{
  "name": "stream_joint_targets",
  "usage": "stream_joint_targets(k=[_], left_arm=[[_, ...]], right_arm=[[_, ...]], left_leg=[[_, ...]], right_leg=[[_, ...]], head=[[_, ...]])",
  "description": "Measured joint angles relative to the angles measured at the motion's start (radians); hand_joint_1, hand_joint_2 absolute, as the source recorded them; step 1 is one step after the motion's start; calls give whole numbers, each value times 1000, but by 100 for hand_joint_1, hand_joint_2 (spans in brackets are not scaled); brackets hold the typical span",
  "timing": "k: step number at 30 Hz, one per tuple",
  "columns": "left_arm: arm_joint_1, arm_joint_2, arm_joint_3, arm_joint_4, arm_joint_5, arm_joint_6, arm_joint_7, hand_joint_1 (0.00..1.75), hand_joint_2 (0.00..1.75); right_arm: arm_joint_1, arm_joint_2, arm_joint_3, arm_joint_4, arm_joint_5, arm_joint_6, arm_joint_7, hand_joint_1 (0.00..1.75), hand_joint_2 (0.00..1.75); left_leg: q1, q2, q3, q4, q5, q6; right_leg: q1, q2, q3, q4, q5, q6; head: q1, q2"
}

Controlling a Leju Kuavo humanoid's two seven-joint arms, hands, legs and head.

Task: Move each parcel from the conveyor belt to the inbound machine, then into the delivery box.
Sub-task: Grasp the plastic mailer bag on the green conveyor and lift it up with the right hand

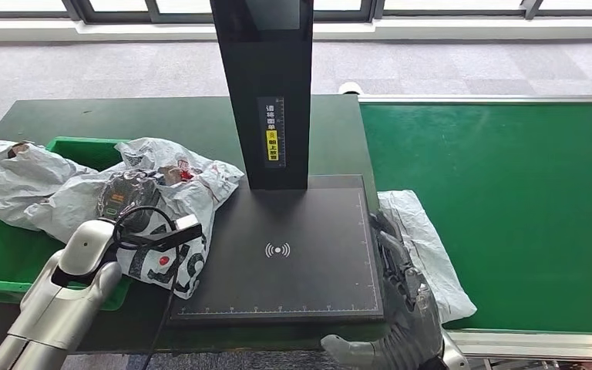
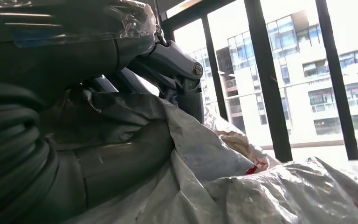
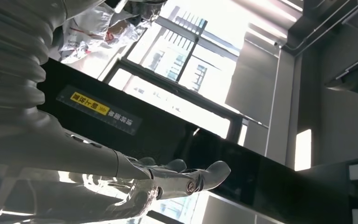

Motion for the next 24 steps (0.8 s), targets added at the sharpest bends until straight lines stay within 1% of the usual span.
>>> stream_joint_targets(k=[4,6,8,12,16,20,24], left_arm=[[-35,-28,0,2,-19,81,19,175,175],[-72,-41,4,4,-15,127,39,175,175],[-112,-50,17,5,-3,153,49,175,175],[-166,-68,76,-1,4,168,65,175,175],[-204,-84,171,-33,-22,158,64,175,175],[-214,-93,237,-54,-39,156,65,175,175],[-214,-93,255,-59,-45,158,69,175,175]], right_arm=[[9,17,-19,-13,16,-26,12,0,175],[11,22,-26,-19,19,-48,19,0,175],[11,24,-29,-23,19,-64,25,0,175],[9,25,-30,-25,12,-72,34,0,175],[-2,25,-30,-25,-5,-69,39,0,175],[-18,25,-30,-25,-18,-55,46,0,175],[-25,25,-30,-25,-22,-47,50,0,175]], left_leg=[[0,-1,0,0,0,0],[0,-1,-1,0,0,0],[0,-1,-1,0,0,0],[0,0,0,0,0,0],[0,0,0,0,0,0],[0,0,-1,0,0,0],[1,0,-1,0,0,0]], right_leg=[[0,0,0,0,0,0],[0,-1,0,0,0,0],[0,-1,0,0,1,0],[0,-1,0,0,1,0],[0,0,0,0,1,0],[0,0,0,1,1,0],[0,0,-1,1,1,0]], head=[[0,0],[0,0],[0,0],[0,0],[0,0],[0,0],[0,0]])
